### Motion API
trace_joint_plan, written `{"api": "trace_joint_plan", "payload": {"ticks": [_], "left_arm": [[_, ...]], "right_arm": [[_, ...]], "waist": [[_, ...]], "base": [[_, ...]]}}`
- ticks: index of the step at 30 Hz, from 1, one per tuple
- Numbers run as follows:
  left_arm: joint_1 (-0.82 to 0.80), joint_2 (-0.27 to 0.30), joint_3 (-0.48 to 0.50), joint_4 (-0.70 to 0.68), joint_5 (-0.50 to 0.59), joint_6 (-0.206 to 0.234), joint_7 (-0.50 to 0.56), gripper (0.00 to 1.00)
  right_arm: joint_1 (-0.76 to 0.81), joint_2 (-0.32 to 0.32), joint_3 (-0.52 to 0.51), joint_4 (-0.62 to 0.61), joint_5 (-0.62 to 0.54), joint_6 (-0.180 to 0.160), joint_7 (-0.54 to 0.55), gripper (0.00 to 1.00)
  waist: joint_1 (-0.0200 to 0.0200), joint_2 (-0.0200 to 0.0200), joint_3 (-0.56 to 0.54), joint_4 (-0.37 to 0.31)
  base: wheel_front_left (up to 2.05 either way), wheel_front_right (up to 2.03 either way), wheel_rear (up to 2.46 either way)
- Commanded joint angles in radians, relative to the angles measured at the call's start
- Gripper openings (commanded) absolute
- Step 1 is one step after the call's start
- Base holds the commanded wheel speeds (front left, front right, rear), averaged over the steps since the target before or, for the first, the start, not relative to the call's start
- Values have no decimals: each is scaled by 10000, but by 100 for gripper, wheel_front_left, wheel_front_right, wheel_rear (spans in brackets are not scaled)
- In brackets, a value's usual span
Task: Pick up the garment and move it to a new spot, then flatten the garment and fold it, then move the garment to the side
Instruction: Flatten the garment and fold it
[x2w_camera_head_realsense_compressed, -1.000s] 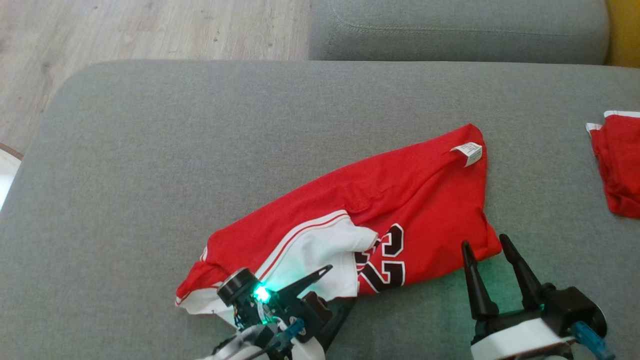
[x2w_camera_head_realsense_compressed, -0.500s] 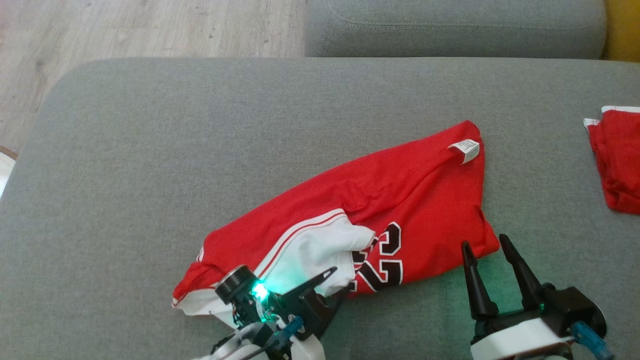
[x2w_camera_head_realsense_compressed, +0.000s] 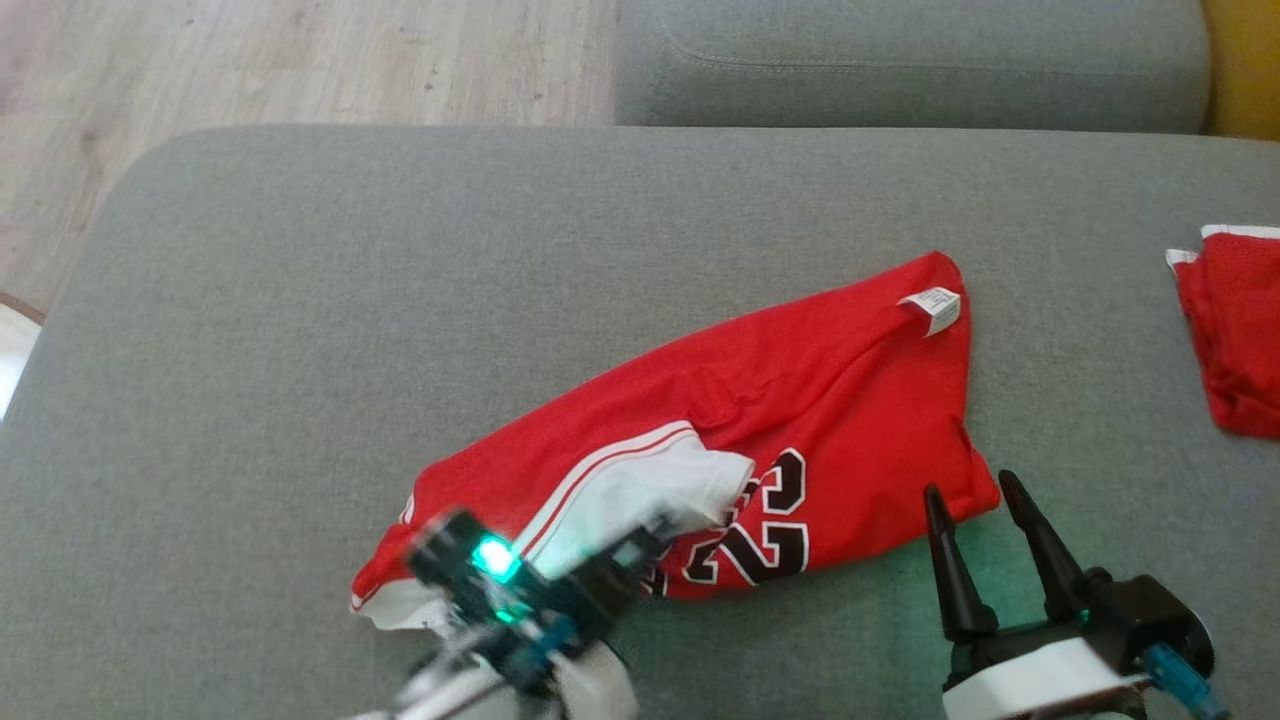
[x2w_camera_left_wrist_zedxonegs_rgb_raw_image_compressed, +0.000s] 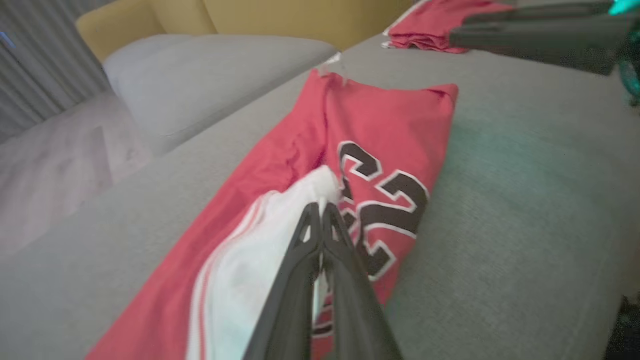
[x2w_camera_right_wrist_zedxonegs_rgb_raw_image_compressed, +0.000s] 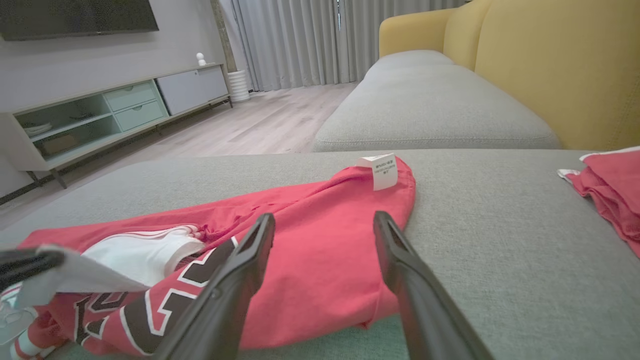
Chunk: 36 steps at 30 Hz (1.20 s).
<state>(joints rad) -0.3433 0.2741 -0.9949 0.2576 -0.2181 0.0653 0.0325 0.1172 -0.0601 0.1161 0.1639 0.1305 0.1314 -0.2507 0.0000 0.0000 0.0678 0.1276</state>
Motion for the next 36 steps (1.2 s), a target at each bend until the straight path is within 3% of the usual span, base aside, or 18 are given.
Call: {"api": "trace_joint_plan", "payload": {"ticks": [1,7,11,13,19,24,36], "left_arm": [[-570,525,788,-593,-49,365,-193,0],[-915,1957,2119,-1758,69,1281,-429,0],[-1212,2505,2726,-2132,-47,1448,-546,0],[-1432,2636,2894,-2159,-57,1445,-605,0],[-2353,2635,3109,-1904,161,1412,-861,0],[-2950,2430,3159,-1500,278,1418,-1140,0],[-3467,1994,3052,-756,246,1398,-1623,0]], "right_arm": [[-198,-118,145,-233,-4,-7,-111,100],[-760,-390,-360,75,444,-7,-111,100],[-1667,-932,-536,787,1171,-7,-35,100],[-2344,-1379,-677,1290,1503,-7,515,100],[-4477,-2854,-737,2511,2196,-7,2815,100],[-5463,-3530,-534,3273,2889,-7,4005,100],[-6174,-4078,408,4356,3506,-7,4331,100]], "waist": [[0,0,3,109],[0,0,321,591],[0,0,746,887],[0,0,1004,993],[0,0,1762,1304],[0,0,2169,1554],[0,0,2560,1853]], "base": [[0,0,0],[0,0,0],[0,0,0],[0,0,0],[0,0,0],[0,0,0],[0,0,0]]}}
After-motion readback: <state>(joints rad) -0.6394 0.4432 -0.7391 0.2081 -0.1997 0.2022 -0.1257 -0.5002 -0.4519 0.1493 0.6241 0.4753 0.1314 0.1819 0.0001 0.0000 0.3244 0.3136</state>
